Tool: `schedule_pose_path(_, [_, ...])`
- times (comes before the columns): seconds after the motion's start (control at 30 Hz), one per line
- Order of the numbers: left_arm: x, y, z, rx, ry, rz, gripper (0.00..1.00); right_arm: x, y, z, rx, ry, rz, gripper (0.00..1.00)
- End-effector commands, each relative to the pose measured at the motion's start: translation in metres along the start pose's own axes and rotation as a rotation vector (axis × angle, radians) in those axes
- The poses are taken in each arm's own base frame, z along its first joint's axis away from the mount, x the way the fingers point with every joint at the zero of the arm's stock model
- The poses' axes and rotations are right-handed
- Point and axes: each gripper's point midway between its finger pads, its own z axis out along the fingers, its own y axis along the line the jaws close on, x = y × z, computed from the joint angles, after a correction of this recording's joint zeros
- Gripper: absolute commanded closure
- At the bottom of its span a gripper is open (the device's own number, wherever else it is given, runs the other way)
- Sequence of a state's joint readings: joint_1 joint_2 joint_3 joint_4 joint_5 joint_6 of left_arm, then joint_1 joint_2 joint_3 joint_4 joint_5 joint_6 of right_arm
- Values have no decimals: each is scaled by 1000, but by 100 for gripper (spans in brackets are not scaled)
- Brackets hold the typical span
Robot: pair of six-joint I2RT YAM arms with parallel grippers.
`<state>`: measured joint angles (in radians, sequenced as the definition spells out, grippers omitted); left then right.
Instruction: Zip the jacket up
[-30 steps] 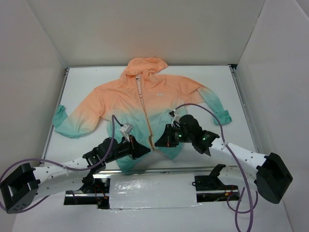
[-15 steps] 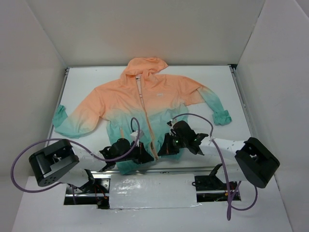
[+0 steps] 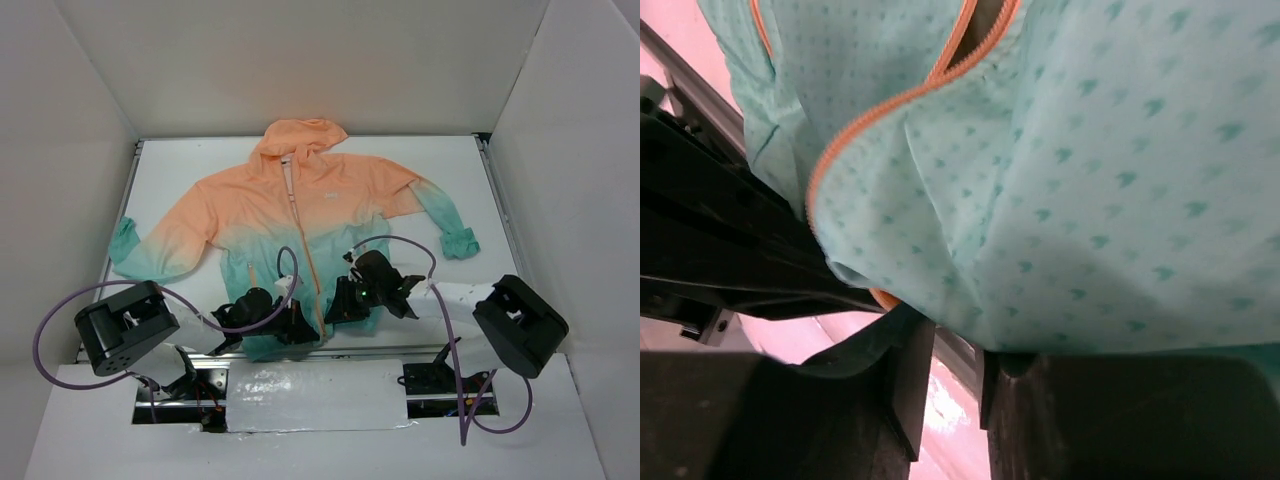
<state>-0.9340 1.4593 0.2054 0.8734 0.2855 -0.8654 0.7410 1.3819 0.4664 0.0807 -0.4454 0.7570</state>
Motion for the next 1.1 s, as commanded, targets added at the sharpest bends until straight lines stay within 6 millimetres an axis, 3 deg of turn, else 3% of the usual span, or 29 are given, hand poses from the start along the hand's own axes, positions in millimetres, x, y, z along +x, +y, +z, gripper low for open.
schedule_pose_path(0.0, [13,-4,0,35,63,17,100,-33,27,-9,-65,-122,-84,69])
schedule_pose_path(0.1, [14,-1,2,23,65,9,100,-34,26,-15,-46,-139,-86,59])
schedule_pose_path(0.27, [11,2,1,0,51,2,100,-34,33,-29,-62,-171,-102,54])
schedule_pose_path(0.4, [9,3,1,-11,40,-2,100,-20,40,-36,-95,-152,-113,52])
schedule_pose_path(0.53, [8,3,3,-13,38,-5,100,-5,43,-43,-122,-152,-132,42])
schedule_pose_path(0.77, [2,-6,7,23,34,-6,100,32,40,-44,-140,-92,-120,41])
schedule_pose_path(0.83, [2,-8,7,30,32,-4,100,35,39,-45,-136,-108,-118,40])
schedule_pose_path(0.93, [0,-11,7,43,27,-4,100,47,30,-41,-128,-78,-92,40])
schedule_pose_path(1.07, [-2,-14,9,56,26,-7,100,64,34,-33,-130,-27,-77,41])
